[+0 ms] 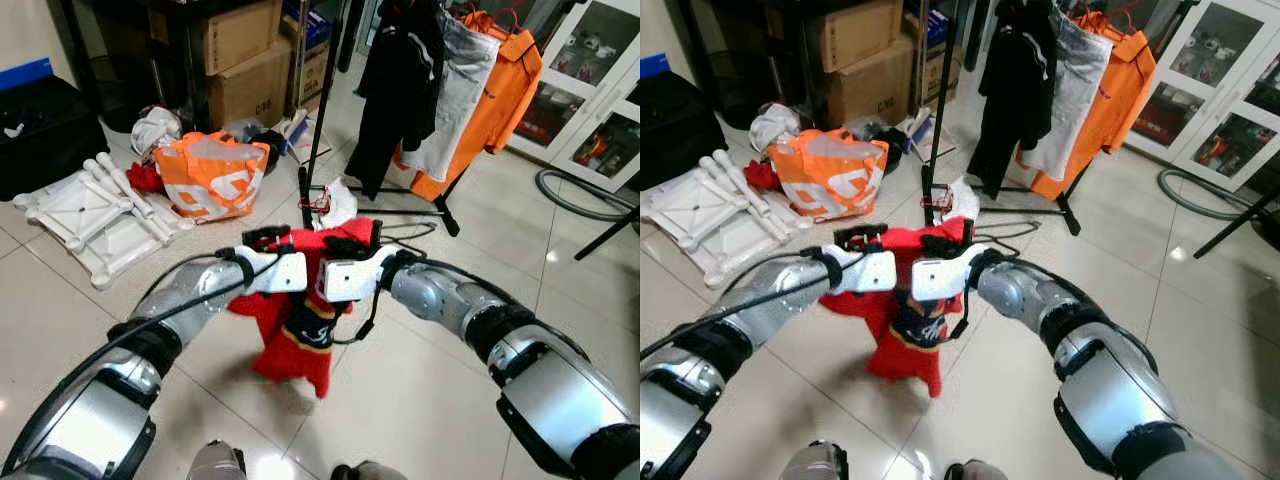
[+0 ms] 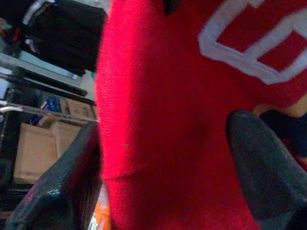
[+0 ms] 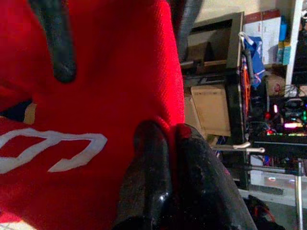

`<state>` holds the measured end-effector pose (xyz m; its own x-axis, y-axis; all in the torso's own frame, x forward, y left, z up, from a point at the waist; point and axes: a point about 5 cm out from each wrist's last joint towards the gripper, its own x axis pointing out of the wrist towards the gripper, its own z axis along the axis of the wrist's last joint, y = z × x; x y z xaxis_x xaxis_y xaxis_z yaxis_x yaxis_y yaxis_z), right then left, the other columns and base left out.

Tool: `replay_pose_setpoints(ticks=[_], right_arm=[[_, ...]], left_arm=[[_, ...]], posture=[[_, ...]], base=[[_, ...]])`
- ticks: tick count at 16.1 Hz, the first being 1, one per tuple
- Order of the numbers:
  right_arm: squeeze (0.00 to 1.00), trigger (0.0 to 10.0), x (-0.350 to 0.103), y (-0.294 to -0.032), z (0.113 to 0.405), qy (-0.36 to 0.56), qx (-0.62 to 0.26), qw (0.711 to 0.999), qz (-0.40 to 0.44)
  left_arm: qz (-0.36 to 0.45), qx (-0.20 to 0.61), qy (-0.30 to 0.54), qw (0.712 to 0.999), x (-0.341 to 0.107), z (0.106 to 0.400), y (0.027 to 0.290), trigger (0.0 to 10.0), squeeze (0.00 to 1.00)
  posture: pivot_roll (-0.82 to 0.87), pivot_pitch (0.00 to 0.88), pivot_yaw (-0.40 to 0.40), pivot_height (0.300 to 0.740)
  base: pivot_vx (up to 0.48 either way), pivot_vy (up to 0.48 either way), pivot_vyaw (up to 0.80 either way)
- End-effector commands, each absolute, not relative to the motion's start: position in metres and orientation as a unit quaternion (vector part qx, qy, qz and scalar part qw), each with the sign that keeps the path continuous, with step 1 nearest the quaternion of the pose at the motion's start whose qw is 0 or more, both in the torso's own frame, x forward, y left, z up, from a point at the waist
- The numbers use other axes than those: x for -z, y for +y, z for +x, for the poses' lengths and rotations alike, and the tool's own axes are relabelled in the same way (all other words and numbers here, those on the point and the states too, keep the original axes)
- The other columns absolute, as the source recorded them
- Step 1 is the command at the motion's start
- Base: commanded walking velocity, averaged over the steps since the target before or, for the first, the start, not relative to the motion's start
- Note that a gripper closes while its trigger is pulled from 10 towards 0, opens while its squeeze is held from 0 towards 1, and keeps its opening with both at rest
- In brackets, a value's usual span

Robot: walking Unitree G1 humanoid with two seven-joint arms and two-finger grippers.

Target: Hang hanger

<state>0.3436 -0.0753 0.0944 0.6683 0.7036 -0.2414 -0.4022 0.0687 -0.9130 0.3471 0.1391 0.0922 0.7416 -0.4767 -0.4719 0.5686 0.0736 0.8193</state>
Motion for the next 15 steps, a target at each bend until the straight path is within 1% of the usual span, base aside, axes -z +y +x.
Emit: replay_pose_setpoints(ticks=[1, 5, 6, 7, 8, 9, 15], right_arm=[[0.00, 0.0, -0.098, -0.078, 0.344, -0.140, -0.379, 0.727, -0.554], [0.00, 0.0, -0.098, -0.081, 0.346, -0.131, -0.373, 0.735, -0.551], [0.00, 0.0, -0.098, -0.081, 0.346, -0.130, -0.372, 0.736, -0.550], [0.00, 0.0, -0.098, -0.081, 0.346, -0.129, -0.372, 0.737, -0.550], [0.00, 0.0, -0.098, -0.081, 0.346, -0.129, -0.372, 0.737, -0.550], [0.00, 0.0, -0.098, -0.081, 0.346, -0.128, -0.372, 0.738, -0.549], [0.00, 0.0, -0.102, -0.081, 0.348, -0.130, -0.366, 0.743, -0.545]], left_arm=[[0.589, 0.361, 0.033, 0.722, -0.092, 0.347, 0.135, 10.0, 0.00], [0.578, 0.368, 0.038, 0.728, -0.085, 0.339, 0.134, 10.0, 0.00], [0.576, 0.371, 0.039, 0.728, -0.083, 0.337, 0.133, 6.2, 0.00], [0.574, 0.372, 0.038, 0.729, -0.082, 0.336, 0.132, 5.4, 0.00], [0.573, 0.374, 0.037, 0.729, -0.082, 0.336, 0.132, 5.6, 0.00], [0.569, 0.369, 0.033, 0.734, -0.083, 0.336, 0.131, 0.0, 0.00], [0.573, 0.349, 0.031, 0.741, -0.090, 0.342, 0.135, 0.0, 0.00]], posture=[[0.06, 0.067, -0.118, 0.740], [0.06, 0.076, -0.120, 0.740], [0.07, 0.077, -0.121, 0.740], [0.07, 0.079, -0.122, 0.740], [0.07, 0.079, -0.122, 0.740], [0.07, 0.079, -0.122, 0.740], [0.07, 0.081, -0.123, 0.740]], base=[[0.000, 0.000, 0.00], [0.000, 0.000, 0.00], [0.000, 0.000, 0.00], [0.000, 0.000, 0.00], [0.000, 0.000, 0.00], [0.000, 0.000, 0.00], [0.000, 0.000, 0.00]])
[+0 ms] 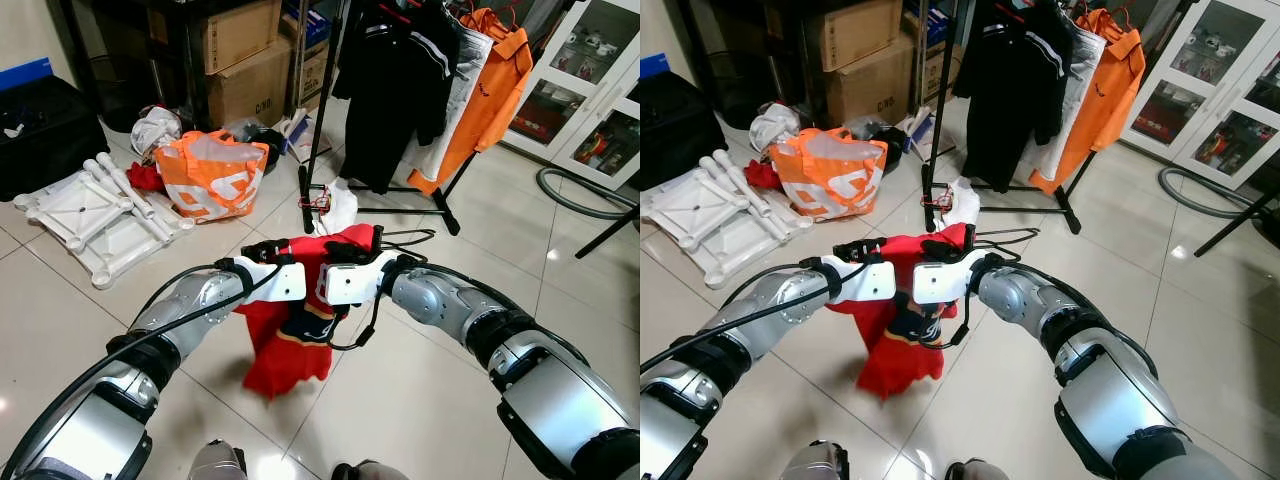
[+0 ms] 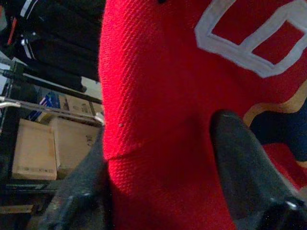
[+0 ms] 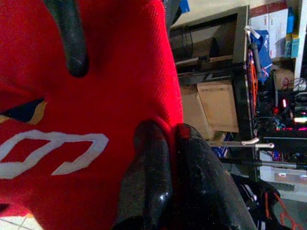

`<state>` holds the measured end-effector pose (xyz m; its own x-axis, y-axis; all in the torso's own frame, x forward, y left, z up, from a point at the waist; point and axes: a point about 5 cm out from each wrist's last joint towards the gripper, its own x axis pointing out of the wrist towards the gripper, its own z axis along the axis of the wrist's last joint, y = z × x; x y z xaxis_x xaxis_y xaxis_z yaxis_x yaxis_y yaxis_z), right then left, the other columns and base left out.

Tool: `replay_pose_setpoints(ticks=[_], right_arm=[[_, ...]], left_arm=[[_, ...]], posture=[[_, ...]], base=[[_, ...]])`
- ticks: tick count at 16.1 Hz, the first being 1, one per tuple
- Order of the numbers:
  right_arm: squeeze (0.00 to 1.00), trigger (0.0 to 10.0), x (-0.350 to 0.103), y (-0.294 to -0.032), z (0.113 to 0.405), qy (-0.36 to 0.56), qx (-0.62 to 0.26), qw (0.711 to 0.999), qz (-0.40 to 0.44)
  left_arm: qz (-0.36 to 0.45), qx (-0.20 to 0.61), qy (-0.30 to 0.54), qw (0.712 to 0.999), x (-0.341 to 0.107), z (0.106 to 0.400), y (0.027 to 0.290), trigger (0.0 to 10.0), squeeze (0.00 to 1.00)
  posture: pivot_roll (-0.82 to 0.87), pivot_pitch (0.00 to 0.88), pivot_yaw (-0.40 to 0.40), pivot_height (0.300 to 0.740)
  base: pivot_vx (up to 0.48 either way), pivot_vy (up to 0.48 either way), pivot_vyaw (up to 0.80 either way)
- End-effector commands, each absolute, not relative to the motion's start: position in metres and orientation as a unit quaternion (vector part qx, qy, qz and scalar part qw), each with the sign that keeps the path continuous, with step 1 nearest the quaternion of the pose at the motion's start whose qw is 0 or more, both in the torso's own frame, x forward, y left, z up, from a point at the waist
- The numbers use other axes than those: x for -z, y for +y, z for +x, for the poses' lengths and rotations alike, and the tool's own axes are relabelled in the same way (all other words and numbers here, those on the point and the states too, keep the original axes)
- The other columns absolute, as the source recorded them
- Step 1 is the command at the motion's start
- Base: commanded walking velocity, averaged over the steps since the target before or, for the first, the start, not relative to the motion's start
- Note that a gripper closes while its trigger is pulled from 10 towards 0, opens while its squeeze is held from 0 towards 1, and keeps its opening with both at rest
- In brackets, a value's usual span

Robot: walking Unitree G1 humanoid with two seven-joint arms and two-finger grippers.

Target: Hang hanger

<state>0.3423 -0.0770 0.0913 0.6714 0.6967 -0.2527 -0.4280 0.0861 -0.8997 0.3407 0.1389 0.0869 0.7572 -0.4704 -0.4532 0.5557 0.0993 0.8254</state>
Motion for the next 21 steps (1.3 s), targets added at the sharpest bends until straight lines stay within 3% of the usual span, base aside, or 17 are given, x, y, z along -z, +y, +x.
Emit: replay_pose_setpoints(ticks=[1, 12, 18, 19, 20, 21], right_arm=[[0.00, 0.0, -0.1015, -0.0816, 0.3485, -0.129, -0.365, 0.744, -0.544], [0.00, 0.0, -0.1012, -0.0801, 0.3484, -0.124, -0.368, 0.749, -0.538], [0.00, 0.0, -0.1017, -0.0790, 0.3496, -0.111, -0.359, 0.771, -0.514], [0.00, 0.4, -0.1023, -0.0794, 0.3510, -0.106, -0.355, 0.775, -0.513], [0.00, 3.2, -0.1032, -0.0794, 0.3518, -0.104, -0.353, 0.778, -0.509], [0.00, 3.2, -0.1039, -0.0791, 0.3523, -0.103, -0.351, 0.780, -0.507]], left_arm=[[0.574, 0.347, 0.028, 0.741, -0.0906, 0.3419, 0.1341, 0.0, 0.00], [0.623, 0.363, 0.022, 0.692, -0.0841, 0.3377, 0.1374, 0.0, 0.00], [0.615, 0.356, 0.011, 0.703, -0.0866, 0.3379, 0.1358, 0.0, 0.00], [0.615, 0.355, 0.010, 0.704, -0.0871, 0.3383, 0.1356, 0.0, 0.00], [0.615, 0.353, 0.009, 0.705, -0.0874, 0.3386, 0.1356, 0.0, 0.00], [0.614, 0.352, 0.008, 0.706, -0.0875, 0.3387, 0.1356, 0.0, 0.00]], posture=[[0.07, 0.080, -0.124, 0.740], [0.07, 0.081, -0.122, 0.740], [0.08, 0.065, -0.119, 0.740], [0.08, 0.064, -0.120, 0.740], [0.08, 0.063, -0.119, 0.740], [0.08, 0.063, -0.119, 0.740]], base=[[0.000, 0.000, 0.00], [0.000, 0.000, 0.00], [0.000, 0.000, 0.00], [0.000, 0.000, 0.00], [0.000, 0.000, 0.00], [0.000, 0.000, 0.00]])
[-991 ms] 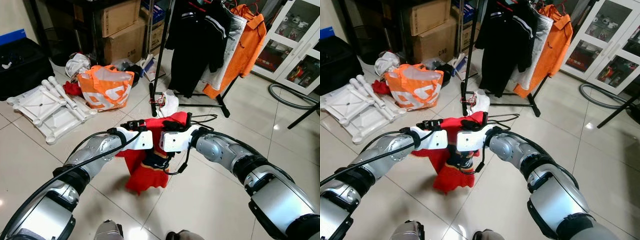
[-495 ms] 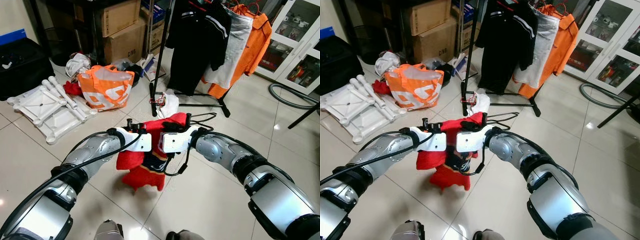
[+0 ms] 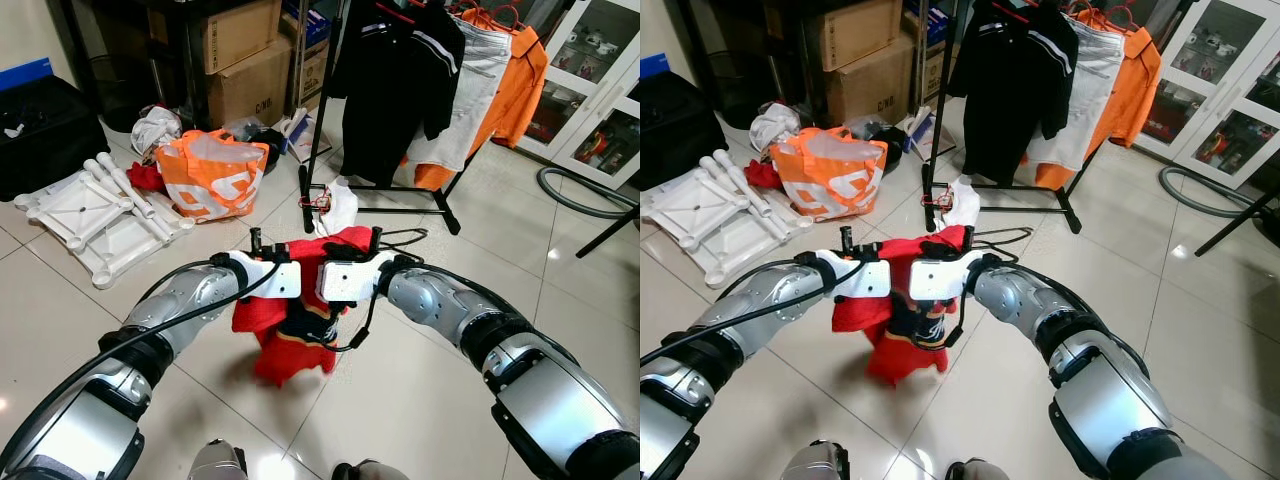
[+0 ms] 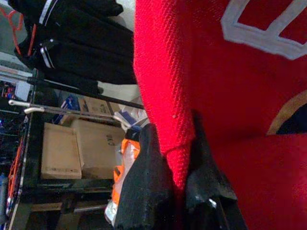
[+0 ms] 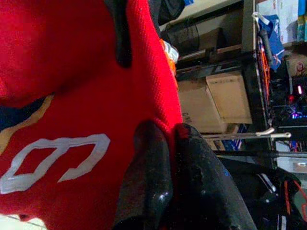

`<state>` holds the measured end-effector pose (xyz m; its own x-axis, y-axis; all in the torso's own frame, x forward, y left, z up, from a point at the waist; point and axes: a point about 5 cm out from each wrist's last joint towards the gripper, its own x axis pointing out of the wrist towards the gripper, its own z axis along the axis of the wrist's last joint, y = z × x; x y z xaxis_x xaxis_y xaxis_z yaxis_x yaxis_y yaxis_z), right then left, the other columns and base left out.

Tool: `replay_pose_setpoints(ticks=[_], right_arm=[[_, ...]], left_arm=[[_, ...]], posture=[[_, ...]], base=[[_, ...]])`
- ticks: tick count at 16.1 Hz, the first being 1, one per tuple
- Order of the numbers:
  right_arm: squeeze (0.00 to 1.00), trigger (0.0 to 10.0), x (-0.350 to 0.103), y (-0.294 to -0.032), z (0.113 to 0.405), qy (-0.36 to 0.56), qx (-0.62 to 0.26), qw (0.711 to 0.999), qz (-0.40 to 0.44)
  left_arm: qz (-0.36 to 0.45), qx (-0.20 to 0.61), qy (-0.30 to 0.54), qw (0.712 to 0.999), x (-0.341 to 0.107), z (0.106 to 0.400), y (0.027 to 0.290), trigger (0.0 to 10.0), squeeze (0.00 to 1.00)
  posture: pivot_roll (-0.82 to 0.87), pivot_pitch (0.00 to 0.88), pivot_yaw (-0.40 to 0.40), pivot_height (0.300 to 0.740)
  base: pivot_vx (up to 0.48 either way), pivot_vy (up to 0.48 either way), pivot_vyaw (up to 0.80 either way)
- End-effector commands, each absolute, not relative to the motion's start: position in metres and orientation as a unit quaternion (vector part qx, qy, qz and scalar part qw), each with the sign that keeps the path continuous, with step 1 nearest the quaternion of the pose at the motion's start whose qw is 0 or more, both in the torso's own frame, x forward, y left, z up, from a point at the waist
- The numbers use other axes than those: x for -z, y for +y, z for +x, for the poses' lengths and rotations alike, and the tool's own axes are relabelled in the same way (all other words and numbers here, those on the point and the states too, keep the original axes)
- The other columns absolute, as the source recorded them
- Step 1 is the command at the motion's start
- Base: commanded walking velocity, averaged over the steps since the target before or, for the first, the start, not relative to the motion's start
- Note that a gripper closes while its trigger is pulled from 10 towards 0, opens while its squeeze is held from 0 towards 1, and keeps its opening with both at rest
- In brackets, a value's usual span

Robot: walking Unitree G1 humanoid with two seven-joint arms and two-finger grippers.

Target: Hang hanger

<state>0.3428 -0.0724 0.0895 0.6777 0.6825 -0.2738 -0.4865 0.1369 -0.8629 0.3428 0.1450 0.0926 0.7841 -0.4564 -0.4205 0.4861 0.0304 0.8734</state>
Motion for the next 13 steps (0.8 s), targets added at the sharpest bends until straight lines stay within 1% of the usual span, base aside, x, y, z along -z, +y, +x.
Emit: replay_pose_setpoints(ticks=[1, 2, 3, 4, 5, 6, 7, 13], right_arm=[[0.00, 4.9, -0.1037, -0.0790, 0.3522, -0.101, -0.352, 0.781, -0.505], [0.00, 5.9, -0.1033, -0.0789, 0.3522, -0.098, -0.354, 0.780, -0.506], [0.00, 6.3, -0.1030, -0.0791, 0.3523, -0.095, -0.354, 0.782, -0.504], [0.00, 6.3, -0.1030, -0.0792, 0.3522, -0.095, -0.354, 0.784, -0.501], [0.00, 9.1, -0.1028, -0.0793, 0.3522, -0.094, -0.353, 0.784, -0.501], [0.85, 10.0, -0.1028, -0.0795, 0.3523, -0.093, -0.352, 0.786, -0.499], [1.00, 10.0, -0.1028, -0.0795, 0.3522, -0.092, -0.352, 0.789, -0.495], [1.00, 10.0, -0.1075, -0.0777, 0.3529, -0.103, -0.349, 0.801, -0.476]], left_arm=[[0.614, 0.352, 0.007, 0.707, -0.0872, 0.3384, 0.1355, 0.0, 0.00], [0.614, 0.351, 0.006, 0.707, -0.0872, 0.3383, 0.1355, 0.0, 0.00], [0.614, 0.350, 0.006, 0.707, -0.0873, 0.3383, 0.1355, 0.0, 0.00], [0.614, 0.350, 0.005, 0.707, -0.0873, 0.3382, 0.1355, 0.0, 0.00], [0.614, 0.350, 0.005, 0.708, -0.0873, 0.3381, 0.1355, 0.0, 0.00], [0.614, 0.351, 0.005, 0.707, -0.0870, 0.3380, 0.1352, 0.0, 0.00], [0.614, 0.351, 0.005, 0.707, -0.0867, 0.3376, 0.1348, 0.0, 0.00], [0.612, 0.352, 0.004, 0.708, -0.0858, 0.3364, 0.1343, 0.0, 0.00]], posture=[[0.08, 0.062, -0.119, 0.740], [0.08, 0.062, -0.119, 0.740], [0.08, 0.062, -0.119, 0.740], [0.08, 0.062, -0.119, 0.740], [0.08, 0.062, -0.119, 0.740], [0.08, 0.062, -0.119, 0.740], [0.08, 0.062, -0.119, 0.740], [0.08, 0.068, -0.123, 0.740]], base=[[0.000, 0.000, 0.00], [0.000, 0.000, 0.00], [0.000, 0.000, 0.00], [0.000, 0.000, 0.00], [0.000, 0.000, 0.00], [0.000, 0.000, 0.00], [0.000, 0.000, 0.00], [0.000, 0.000, 0.00]])
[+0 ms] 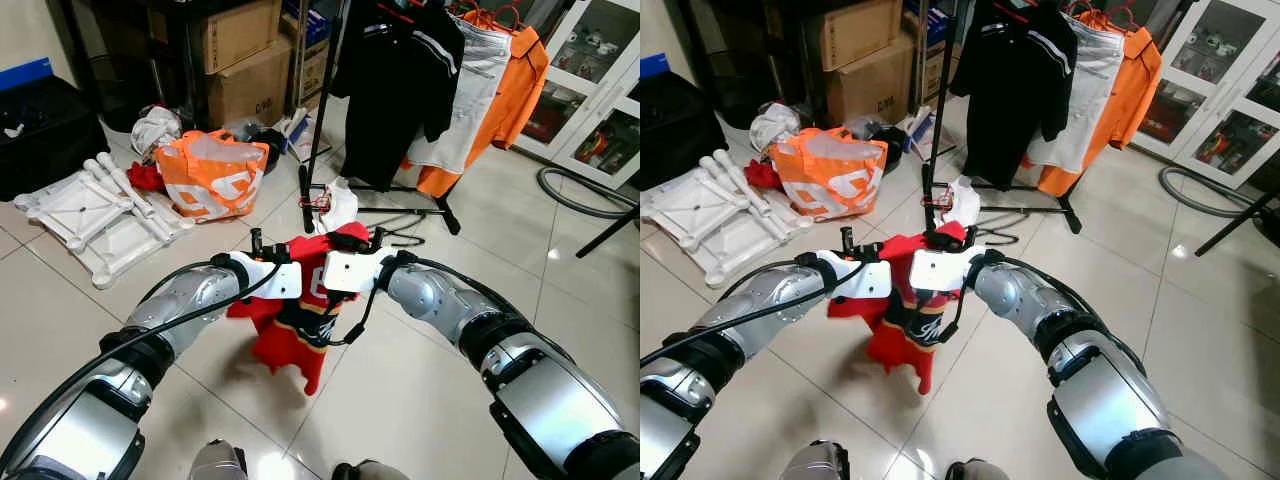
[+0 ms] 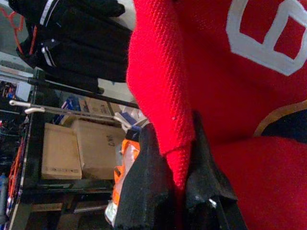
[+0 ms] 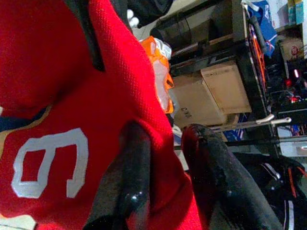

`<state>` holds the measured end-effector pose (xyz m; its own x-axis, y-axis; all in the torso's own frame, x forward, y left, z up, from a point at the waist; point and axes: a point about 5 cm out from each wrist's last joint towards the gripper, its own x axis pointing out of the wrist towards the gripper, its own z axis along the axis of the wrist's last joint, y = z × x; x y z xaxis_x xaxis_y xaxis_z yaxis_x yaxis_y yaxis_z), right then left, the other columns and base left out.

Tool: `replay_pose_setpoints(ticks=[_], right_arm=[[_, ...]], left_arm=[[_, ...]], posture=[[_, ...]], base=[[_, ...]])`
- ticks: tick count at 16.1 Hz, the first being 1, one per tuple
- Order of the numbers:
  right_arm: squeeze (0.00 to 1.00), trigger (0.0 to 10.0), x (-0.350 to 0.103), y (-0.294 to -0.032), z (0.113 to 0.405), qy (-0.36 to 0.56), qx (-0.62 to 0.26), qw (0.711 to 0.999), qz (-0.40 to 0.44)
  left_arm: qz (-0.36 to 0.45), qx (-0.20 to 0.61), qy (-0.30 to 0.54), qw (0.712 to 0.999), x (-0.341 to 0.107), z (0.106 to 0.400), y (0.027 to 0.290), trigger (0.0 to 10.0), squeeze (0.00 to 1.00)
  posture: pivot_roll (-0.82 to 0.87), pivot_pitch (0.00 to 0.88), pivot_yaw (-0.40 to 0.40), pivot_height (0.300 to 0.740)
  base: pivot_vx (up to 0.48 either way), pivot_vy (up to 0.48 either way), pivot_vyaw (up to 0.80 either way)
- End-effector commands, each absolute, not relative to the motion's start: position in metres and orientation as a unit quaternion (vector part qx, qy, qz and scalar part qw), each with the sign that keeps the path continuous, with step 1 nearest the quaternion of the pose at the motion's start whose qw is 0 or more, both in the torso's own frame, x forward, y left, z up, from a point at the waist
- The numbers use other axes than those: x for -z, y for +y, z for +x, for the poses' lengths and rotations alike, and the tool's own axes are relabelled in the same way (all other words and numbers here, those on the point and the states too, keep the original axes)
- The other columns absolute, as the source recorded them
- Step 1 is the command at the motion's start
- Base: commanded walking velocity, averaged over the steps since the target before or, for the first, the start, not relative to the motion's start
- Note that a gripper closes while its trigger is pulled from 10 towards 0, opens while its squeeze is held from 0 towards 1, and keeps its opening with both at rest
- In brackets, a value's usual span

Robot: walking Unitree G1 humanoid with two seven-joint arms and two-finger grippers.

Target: Hang hanger

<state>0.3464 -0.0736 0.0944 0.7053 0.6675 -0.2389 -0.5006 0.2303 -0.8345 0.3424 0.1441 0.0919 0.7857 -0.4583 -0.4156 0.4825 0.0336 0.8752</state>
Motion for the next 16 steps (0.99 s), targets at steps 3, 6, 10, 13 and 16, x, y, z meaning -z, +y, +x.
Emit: replay_pose_setpoints(ticks=[3, 6, 10, 13, 16], right_arm=[[1.00, 10.0, -0.114, -0.076, 0.355, -0.098, -0.343, 0.838, -0.413], [1.00, 10.0, -0.121, -0.077, 0.357, -0.073, -0.344, 0.892, -0.284], [1.00, 10.0, -0.130, -0.087, 0.358, -0.045, -0.362, 0.922, -0.128], [0.00, 10.0, -0.137, -0.099, 0.352, -0.024, -0.406, 0.911, -0.060], [0.00, 10.0, -0.149, -0.105, 0.341, -0.011, -0.455, 0.891, 0.008]], left_arm=[[0.611, 0.354, 0.006, 0.708, -0.084, 0.335, 0.135, 0.0, 0.00], [0.609, 0.352, 0.008, 0.711, -0.084, 0.336, 0.136, 0.0, 0.00], [0.593, 0.346, 0.013, 0.727, -0.087, 0.338, 0.144, 0.0, 0.00], [0.561, 0.335, 0.010, 0.757, -0.095, 0.341, 0.152, 0.0, 0.00], [0.544, 0.327, 0.017, 0.773, -0.095, 0.341, 0.159, 0.0, 0.00]], posture=[[0.08, 0.069, -0.124, 0.740], [0.08, 0.070, -0.122, 0.740], [0.07, 0.070, -0.118, 0.740], [0.07, 0.070, -0.110, 0.740], [0.07, 0.070, -0.109, 0.740]], base=[[0.000, 0.000, 0.00], [0.000, 0.000, 0.00], [0.000, 0.000, 0.00], [0.000, 0.000, 0.00], [0.000, 0.000, 0.00]])
